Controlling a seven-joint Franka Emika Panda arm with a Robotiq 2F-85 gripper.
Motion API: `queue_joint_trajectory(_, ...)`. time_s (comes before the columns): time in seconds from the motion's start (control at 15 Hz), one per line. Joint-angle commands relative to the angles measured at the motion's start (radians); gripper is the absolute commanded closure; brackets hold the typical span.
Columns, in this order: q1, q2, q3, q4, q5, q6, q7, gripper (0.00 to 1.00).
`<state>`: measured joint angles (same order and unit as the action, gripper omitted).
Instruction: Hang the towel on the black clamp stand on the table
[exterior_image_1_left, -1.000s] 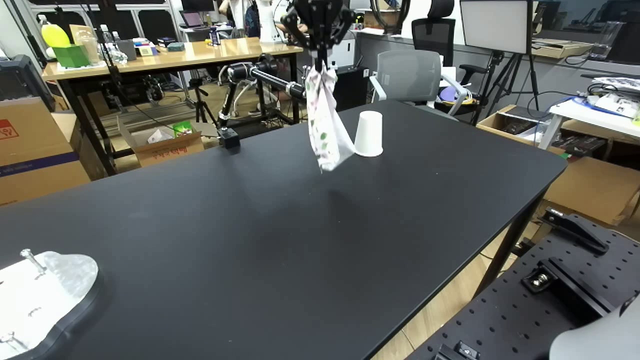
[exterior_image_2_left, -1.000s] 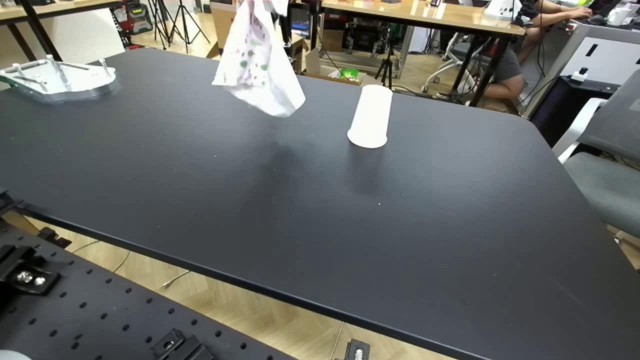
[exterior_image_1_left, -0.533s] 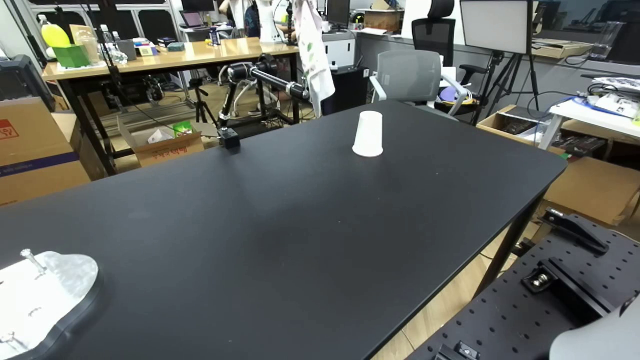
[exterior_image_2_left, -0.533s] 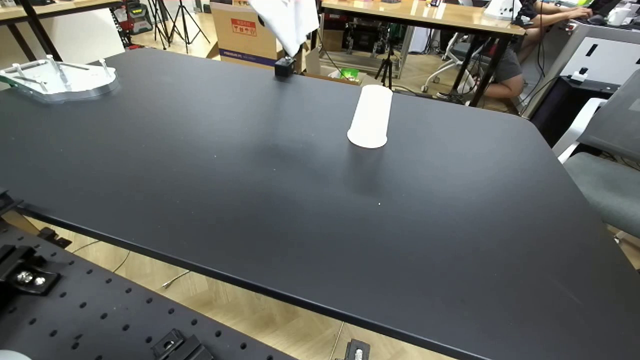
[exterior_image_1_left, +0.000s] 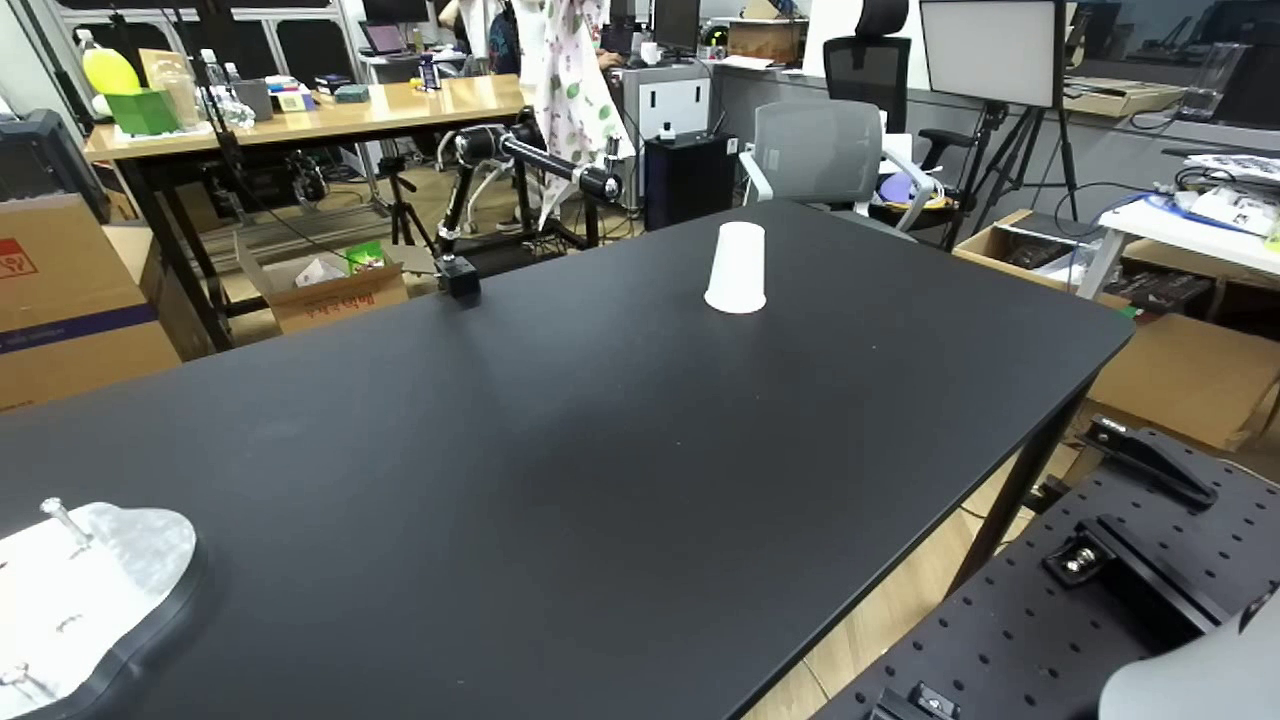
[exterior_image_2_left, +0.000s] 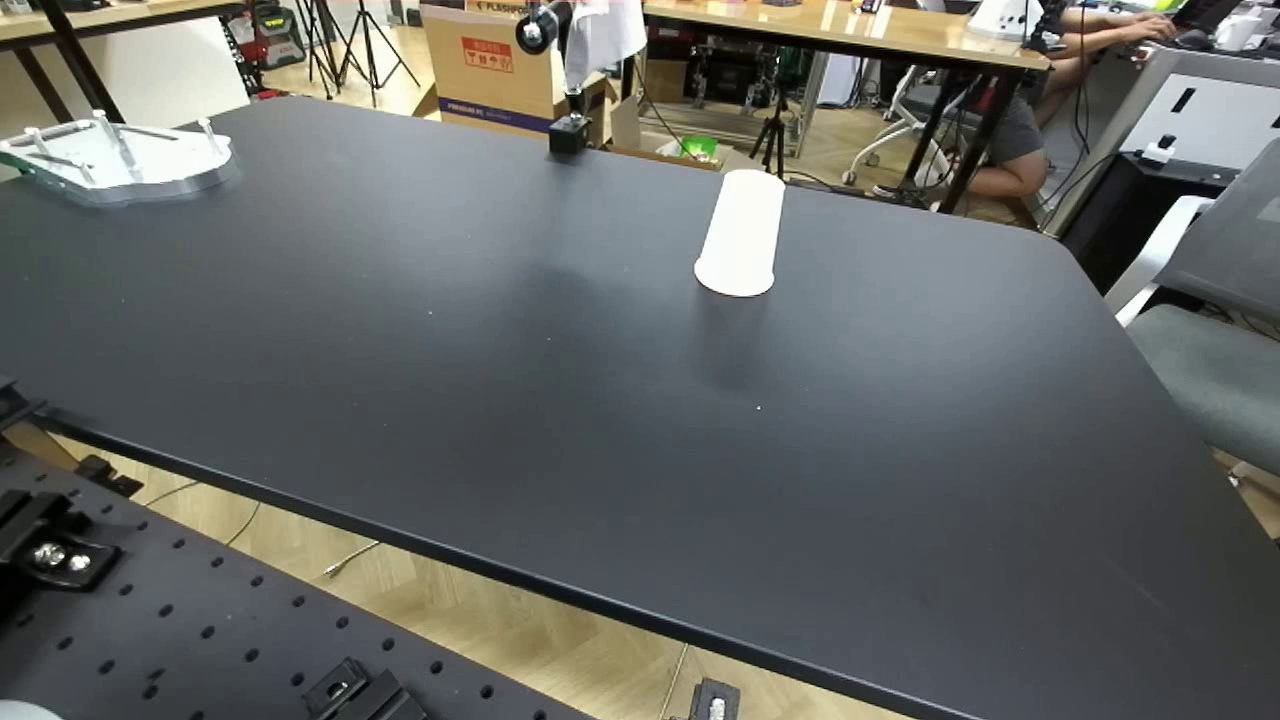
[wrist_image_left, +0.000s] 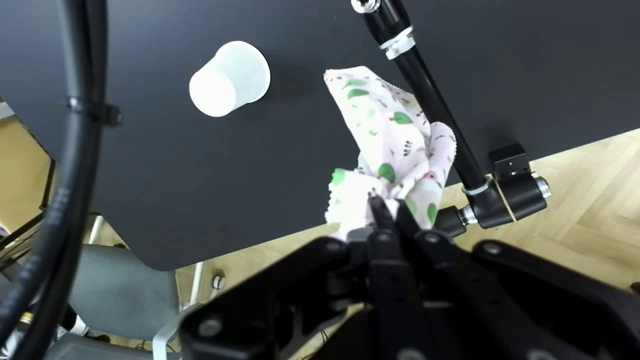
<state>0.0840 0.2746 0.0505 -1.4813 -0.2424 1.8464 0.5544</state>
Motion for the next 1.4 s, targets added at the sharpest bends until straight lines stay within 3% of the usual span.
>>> queue_joint_trajectory(0.0,0.048,0.074,-0.024,0.129,0.000,-0.090,0.042,0.99)
queue_joint_trajectory(0.47,0.102,0.099,-0.015,0.223,0.043,-0.251,0.043,0.99)
queue_joint_trajectory(0.67,0.108,0.080,-0.011,0.196,0.089,-0.307,0.047,0.99)
queue_joint_trajectory(1.33,0.040,0.046,-0.054,0.050,0.215,-0.291,0.072,0.99)
